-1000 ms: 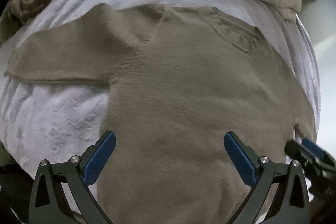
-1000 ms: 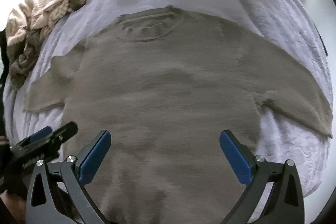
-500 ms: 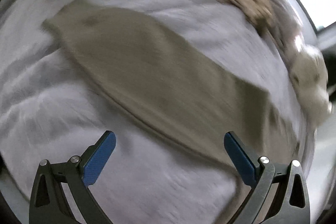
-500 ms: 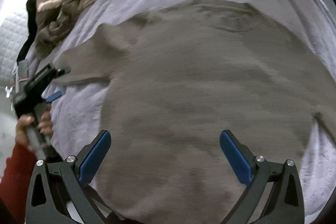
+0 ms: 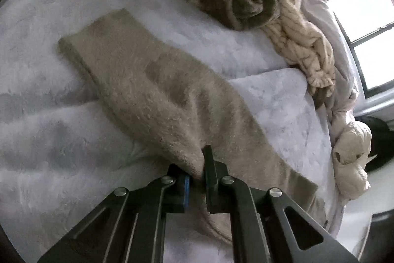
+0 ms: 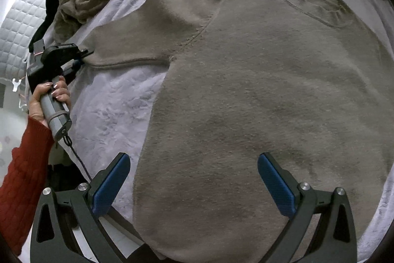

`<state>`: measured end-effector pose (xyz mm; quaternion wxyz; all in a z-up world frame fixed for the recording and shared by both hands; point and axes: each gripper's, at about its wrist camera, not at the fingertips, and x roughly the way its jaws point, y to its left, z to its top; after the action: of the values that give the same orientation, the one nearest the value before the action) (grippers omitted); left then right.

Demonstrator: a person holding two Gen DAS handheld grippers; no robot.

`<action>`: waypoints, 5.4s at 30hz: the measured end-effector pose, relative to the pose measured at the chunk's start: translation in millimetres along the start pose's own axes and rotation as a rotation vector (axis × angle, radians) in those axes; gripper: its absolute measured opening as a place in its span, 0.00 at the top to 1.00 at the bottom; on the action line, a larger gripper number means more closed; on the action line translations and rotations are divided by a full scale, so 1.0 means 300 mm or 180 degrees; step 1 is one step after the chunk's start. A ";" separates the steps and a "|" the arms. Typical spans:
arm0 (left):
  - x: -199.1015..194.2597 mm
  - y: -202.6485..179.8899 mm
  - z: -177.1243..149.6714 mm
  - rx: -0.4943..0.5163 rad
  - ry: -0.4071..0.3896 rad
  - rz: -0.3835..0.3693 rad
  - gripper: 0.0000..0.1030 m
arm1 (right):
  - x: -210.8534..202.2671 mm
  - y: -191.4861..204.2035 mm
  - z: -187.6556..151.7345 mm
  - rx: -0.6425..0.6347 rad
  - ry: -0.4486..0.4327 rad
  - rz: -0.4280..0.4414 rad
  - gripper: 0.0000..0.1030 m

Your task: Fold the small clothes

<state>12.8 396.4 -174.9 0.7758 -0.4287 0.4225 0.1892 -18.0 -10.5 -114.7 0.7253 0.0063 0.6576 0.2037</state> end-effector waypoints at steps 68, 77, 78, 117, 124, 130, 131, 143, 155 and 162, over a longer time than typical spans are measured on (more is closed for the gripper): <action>0.339 -0.772 -0.423 0.1838 0.1052 0.0053 0.76 | -0.143 -0.980 0.115 0.2069 -0.1242 0.0523 0.21; 0.286 -0.788 -0.359 0.1809 0.0822 -0.0065 0.91 | -0.176 -0.983 0.182 0.2005 -0.1305 0.0616 0.92; 0.293 -0.785 -0.347 0.1785 0.0805 -0.0072 0.91 | -0.194 -0.976 0.202 0.1877 -0.1373 0.0622 0.92; -0.012 -0.918 -0.996 0.2879 0.1044 0.0449 0.24 | -0.273 -1.071 -0.190 0.2477 -0.0943 0.0539 0.39; -0.032 -0.998 -1.180 0.3137 0.1272 0.0431 0.24 | -0.309 -1.132 -0.319 0.2761 -0.1022 0.0563 0.39; -0.021 -1.045 -1.277 0.3319 0.1386 0.0485 0.23 | -0.333 -1.217 -0.420 0.3011 -0.1085 0.0587 0.39; -0.018 -1.053 -1.295 0.3360 0.1397 0.0491 0.23 | -0.338 -1.232 -0.435 0.3046 -0.1113 0.0593 0.39; 0.012 -1.139 -1.452 0.3486 0.1482 0.0537 0.23 | -0.408 -1.389 -0.510 0.3305 -0.1549 0.0759 0.39; 0.047 -1.240 -1.574 0.3616 0.1559 0.0412 0.23 | -0.457 -1.646 -0.670 0.4215 -0.2189 0.0934 0.39; 0.049 -1.263 -1.595 0.3574 0.1536 0.0424 0.23 | -0.432 -1.747 -0.759 0.4865 -0.2640 0.1344 0.61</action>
<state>33.5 -212.0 -127.2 0.7522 0.0419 0.6472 -0.1166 -92.0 -589.4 -167.5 0.6499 0.6819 0.2838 -0.1794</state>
